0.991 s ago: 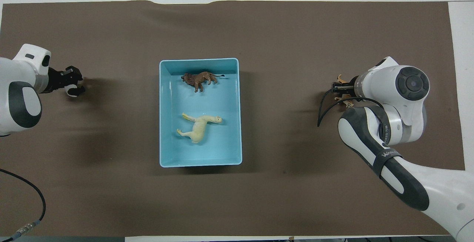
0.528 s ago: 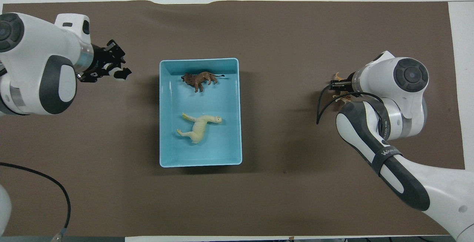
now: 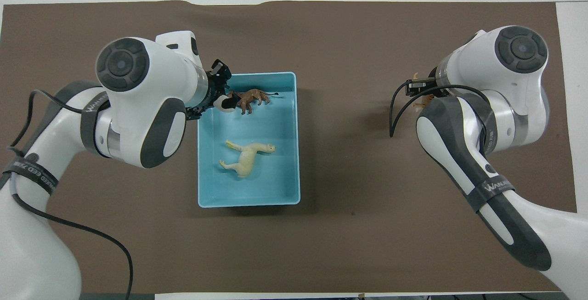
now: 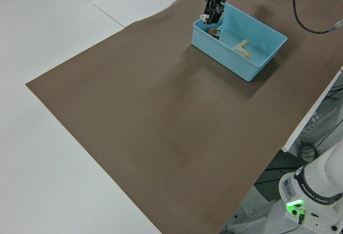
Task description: Put all toys into storage box
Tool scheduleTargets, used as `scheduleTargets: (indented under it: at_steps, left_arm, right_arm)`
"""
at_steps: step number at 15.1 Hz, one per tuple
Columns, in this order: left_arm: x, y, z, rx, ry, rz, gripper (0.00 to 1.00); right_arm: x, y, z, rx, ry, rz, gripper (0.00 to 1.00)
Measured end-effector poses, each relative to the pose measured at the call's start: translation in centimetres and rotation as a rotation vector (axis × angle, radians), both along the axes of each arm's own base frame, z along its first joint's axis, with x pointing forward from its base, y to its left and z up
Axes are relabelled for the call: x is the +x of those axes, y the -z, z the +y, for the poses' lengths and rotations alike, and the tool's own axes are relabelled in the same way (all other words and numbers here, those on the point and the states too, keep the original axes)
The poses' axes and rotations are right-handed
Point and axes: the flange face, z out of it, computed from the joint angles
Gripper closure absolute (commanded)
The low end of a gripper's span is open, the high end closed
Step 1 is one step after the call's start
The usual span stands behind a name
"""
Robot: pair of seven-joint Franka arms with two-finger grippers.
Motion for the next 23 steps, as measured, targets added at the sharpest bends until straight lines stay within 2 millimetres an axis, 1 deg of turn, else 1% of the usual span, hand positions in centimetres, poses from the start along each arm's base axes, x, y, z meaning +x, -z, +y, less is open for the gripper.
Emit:
scheduleTargets:
  at_steps: [1, 3, 4, 5, 6, 7, 8, 10, 11, 12, 13, 15, 16, 17, 18, 19, 20, 21, 23]
  left_arm:
    - [-0.1, 0.2, 0.5, 0.004, -0.007, 0.005, 0.00]
    - [0.3, -0.6, 1.9, 0.009, -0.026, 0.002, 0.00]
    - [0.6, -1.5, 3.2, 0.014, -0.026, -0.001, 0.00]
    - [0.9, -2.5, 4.9, 0.022, -0.010, -0.003, 0.00]
    - [1.2, -3.8, 7.3, 0.034, 0.018, -0.003, 0.00]
    - [1.5, -5.3, 10.2, 0.046, 0.050, -0.003, 0.00]
    - [1.5, -7.2, 13.4, 0.059, 0.086, -0.004, 0.00]
    - [0.8, -10.7, 19.1, 0.082, 0.175, 0.009, 0.00]
    - [0.1, -12.3, 21.2, 0.093, 0.237, 0.020, 0.00]
    - [-0.7, -13.7, 22.8, 0.100, 0.309, 0.034, 0.00]
    - [-1.4, -14.7, 23.6, 0.104, 0.384, 0.053, 0.00]
    - [-2.1, -16.3, 24.2, 0.118, 0.538, 0.084, 0.00]
    - [-2.2, -16.8, 24.2, 0.121, 0.596, 0.092, 0.00]
    - [-2.3, -17.0, 24.2, 0.121, 0.638, 0.103, 0.00]
    - [-2.4, -16.9, 24.1, 0.121, 0.668, 0.113, 0.00]
    - [-2.3, -16.8, 24.0, 0.121, 0.682, 0.117, 0.00]
    - [-2.2, -16.6, 24.0, 0.121, 0.692, 0.120, 0.00]
    - [-2.2, -16.5, 24.0, 0.121, 0.706, 0.123, 0.00]
    - [-2.1, -16.7, 24.2, 0.119, 0.730, 0.126, 0.00]
  right_arm:
    - [0.0, -1.0, 0.8, 0.001, 0.007, 0.001, 1.00]
    - [-0.1, -1.9, 2.2, 0.003, 0.019, -0.002, 1.00]
    - [-0.2, -2.0, 2.9, 0.005, 0.031, -0.004, 1.00]
    - [-0.4, -2.2, 3.9, 0.010, 0.049, -0.003, 1.00]
    - [-0.7, -2.7, 5.8, 0.015, 0.074, -0.003, 1.00]
    - [-1.1, -3.5, 8.3, 0.021, 0.097, -0.006, 1.00]
    - [-1.8, -4.4, 11.7, 0.030, 0.113, -0.011, 1.00]
    - [-3.8, -5.9, 18.9, 0.051, 0.134, -0.022, 1.00]
    - [-4.9, -6.1, 22.6, 0.062, 0.149, -0.022, 1.00]
    - [-5.9, -5.8, 26.1, 0.072, 0.163, -0.023, 1.00]
    - [-6.8, -4.9, 29.4, 0.078, 0.174, -0.020, 1.00]
    - [-8.5, -1.7, 35.3, 0.081, 0.189, -0.011, 1.00]
    - [-9.2, 0.2, 37.7, 0.084, 0.191, -0.017, 1.00]
    - [-9.9, 2.2, 39.6, 0.087, 0.194, -0.023, 1.00]
    - [-10.4, 4.2, 40.9, 0.086, 0.196, -0.023, 0.99]
    - [-10.5, 5.8, 41.4, 0.080, 0.198, -0.019, 0.01]
    - [-10.4, 6.9, 41.5, 0.071, 0.205, -0.012, 0.00]
    - [-10.2, 7.5, 41.2, 0.064, 0.216, -0.007, 0.00]
    - [-9.9, 7.2, 40.6, 0.044, 0.244, 0.003, 0.00]
